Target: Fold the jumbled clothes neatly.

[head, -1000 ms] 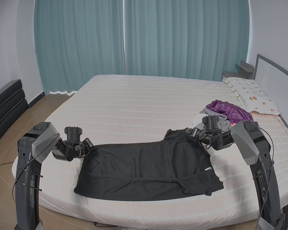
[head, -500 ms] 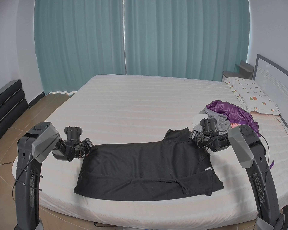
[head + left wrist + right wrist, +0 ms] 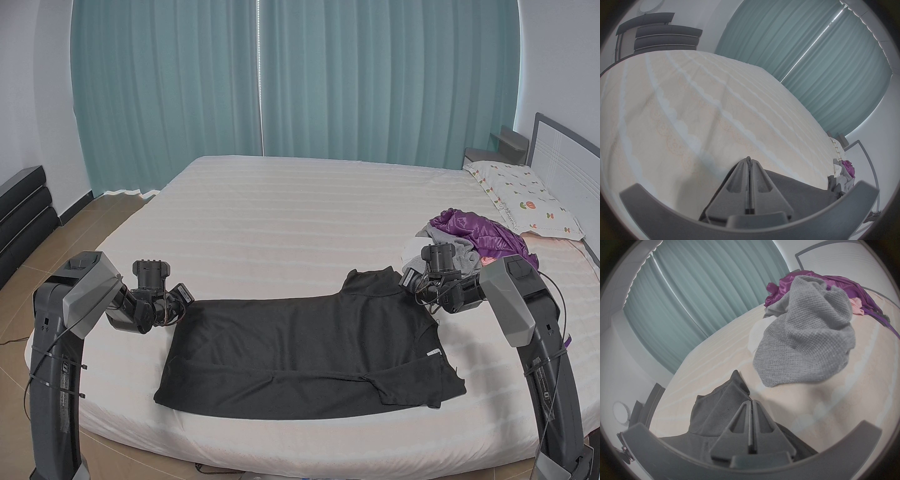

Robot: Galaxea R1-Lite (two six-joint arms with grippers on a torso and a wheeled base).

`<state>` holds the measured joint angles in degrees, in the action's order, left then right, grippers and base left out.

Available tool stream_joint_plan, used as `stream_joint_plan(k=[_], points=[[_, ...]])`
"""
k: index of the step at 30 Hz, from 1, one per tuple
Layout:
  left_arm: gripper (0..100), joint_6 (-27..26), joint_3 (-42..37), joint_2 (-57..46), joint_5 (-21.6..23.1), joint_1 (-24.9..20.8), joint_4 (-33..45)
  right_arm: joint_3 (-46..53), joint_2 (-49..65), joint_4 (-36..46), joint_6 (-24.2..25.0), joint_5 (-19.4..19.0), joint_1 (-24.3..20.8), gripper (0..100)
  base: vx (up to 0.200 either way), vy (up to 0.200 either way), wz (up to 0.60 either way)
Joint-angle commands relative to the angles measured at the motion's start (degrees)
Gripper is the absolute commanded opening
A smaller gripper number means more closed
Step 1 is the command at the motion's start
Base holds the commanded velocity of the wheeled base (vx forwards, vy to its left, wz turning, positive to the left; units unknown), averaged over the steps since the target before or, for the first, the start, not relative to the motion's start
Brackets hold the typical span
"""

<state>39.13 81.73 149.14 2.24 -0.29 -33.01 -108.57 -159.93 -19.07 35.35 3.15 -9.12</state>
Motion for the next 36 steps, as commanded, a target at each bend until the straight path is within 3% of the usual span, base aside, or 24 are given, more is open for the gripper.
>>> stream_joint_plan(k=[1,25,36], points=[[0,-0.02,-1.75,-3.24,-0.05,0.03,-0.12,4.33,4.98,-0.09,2.79,-0.24,0.15,0,0.000,0.000,0.00],[0,1.91,-5.61,-7.81,-1.45,0.12,-1.18,18.22,17.28,-3.17,11.14,-3.23,2.97,0,0.000,0.000,0.00],[0,1.56,-8.69,-9.57,-1.36,0.12,-1.27,22.26,17.63,-3.70,10.97,-4.73,3.05,0,0.000,0.000,0.00]])
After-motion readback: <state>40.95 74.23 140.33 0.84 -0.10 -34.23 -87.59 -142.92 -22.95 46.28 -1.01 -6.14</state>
